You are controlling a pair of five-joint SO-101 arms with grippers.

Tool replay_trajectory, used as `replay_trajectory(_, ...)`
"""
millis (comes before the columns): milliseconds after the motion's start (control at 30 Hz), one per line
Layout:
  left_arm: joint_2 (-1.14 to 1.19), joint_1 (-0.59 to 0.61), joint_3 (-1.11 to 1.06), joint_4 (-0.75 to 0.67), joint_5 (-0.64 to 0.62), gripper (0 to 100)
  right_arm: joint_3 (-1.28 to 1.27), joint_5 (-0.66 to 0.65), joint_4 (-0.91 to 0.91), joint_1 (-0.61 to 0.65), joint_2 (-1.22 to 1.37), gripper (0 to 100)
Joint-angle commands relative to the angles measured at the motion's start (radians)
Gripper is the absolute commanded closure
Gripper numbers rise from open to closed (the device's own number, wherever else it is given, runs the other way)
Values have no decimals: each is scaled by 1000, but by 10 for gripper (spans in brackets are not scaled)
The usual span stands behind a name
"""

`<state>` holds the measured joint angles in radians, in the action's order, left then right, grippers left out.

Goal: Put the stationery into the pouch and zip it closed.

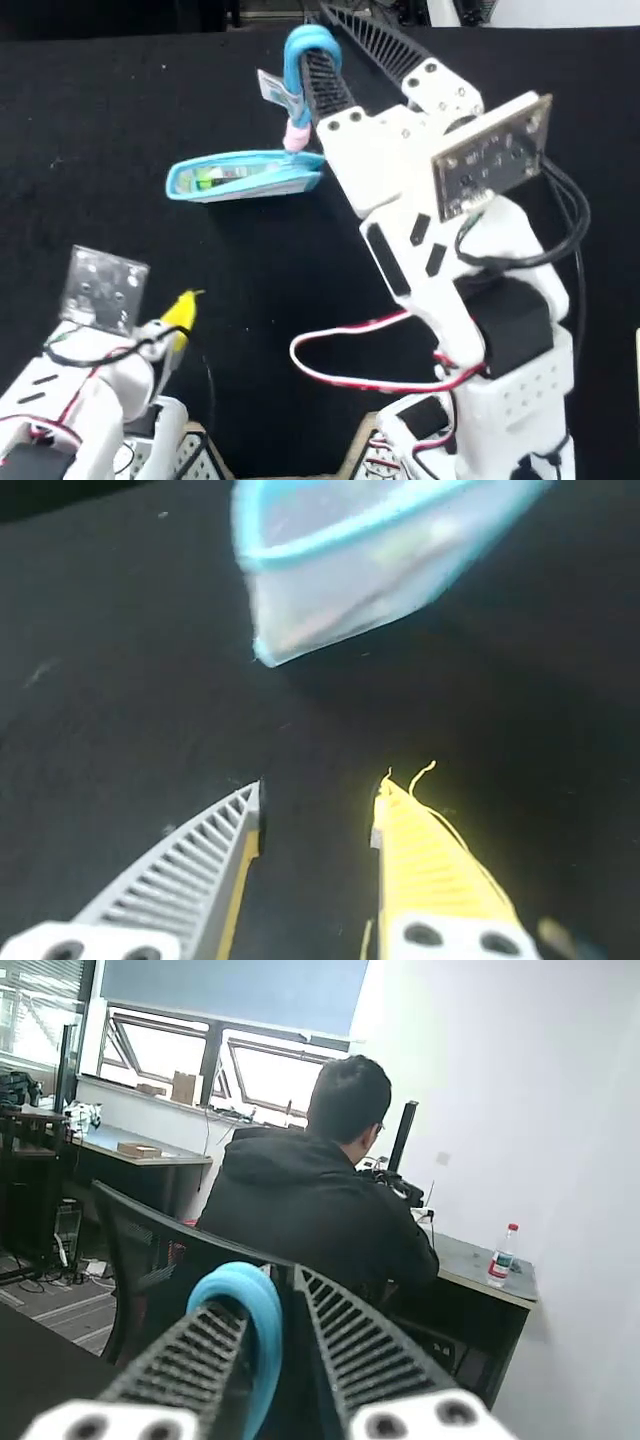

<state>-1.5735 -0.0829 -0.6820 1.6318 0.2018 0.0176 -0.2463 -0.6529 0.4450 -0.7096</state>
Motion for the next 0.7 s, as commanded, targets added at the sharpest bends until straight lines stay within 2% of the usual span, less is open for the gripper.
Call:
replay_trajectory(0, -29, -68, -87, -110, -11, 813, 104, -6, -2, -12, 12, 988)
replay_trajectory(267, -29, 104, -303, -575, -12, 813, 157, -6, -9, -11, 12, 988)
replay_trajectory(400, -28, 145, -432, -779, -12, 813, 162, -6, -48, -5, 12, 988)
replay_trajectory(500, -28, 140, -495, -905, -20, 813, 162, -6, -48, 61, 12, 988)
replay_trajectory(667, -26, 139, -522, -1030, -161, 811, 162, -54, -43, 192, 12, 988)
